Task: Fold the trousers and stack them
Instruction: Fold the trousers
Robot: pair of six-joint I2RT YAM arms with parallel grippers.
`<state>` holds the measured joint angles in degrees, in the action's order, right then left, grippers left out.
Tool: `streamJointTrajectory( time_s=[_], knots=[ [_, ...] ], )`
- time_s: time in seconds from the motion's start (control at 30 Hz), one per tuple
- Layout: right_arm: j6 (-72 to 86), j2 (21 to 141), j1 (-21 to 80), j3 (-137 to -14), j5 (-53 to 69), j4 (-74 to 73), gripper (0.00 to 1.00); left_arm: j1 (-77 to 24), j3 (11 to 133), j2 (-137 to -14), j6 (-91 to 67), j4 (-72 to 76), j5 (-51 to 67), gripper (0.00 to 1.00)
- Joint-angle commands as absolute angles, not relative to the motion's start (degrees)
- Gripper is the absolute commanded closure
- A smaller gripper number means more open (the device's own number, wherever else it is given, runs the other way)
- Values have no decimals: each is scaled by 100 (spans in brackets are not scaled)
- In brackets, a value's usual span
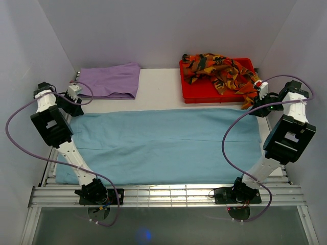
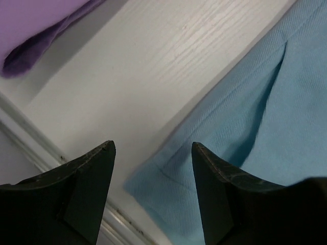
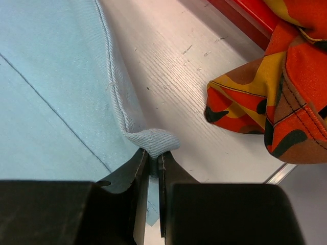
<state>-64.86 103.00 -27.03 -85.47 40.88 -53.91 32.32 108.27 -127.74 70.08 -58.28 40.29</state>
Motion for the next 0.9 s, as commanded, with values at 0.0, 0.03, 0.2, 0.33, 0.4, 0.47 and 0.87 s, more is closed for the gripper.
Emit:
streamJointTrajectory(
  time_s=[0.0,0.03,0.2,0.33,0.4,0.47,0.87],
  knots=[
    [-6688,10309,-2751,-8675,4263,-5607,92,3006,11231,-13059,7304,-5950,4104,28],
    [-6697,10318,-2751,-8684,4254,-5607,92,2971,11259,-13130,7347,-5941,4000,28],
    [-6671,10476,-2751,-8868,4245,-5616,92,2848,11233,-13455,7645,-6072,3771,30],
    [-6680,10696,-2751,-9201,4201,-5739,92,2839,11224,-13526,7918,-6476,3718,34],
    [-6688,10749,-2751,-9351,4184,-5792,92,2848,11197,-13491,7971,-6600,3797,37],
    [-6715,10749,-2751,-9395,4192,-5827,92,2848,11058,-13378,8068,-6732,3867,54],
    [-6443,10863,-2769,-10519,4438,-5801,92,2848,12147,-12921,5996,-5074,4219,100]
  ],
)
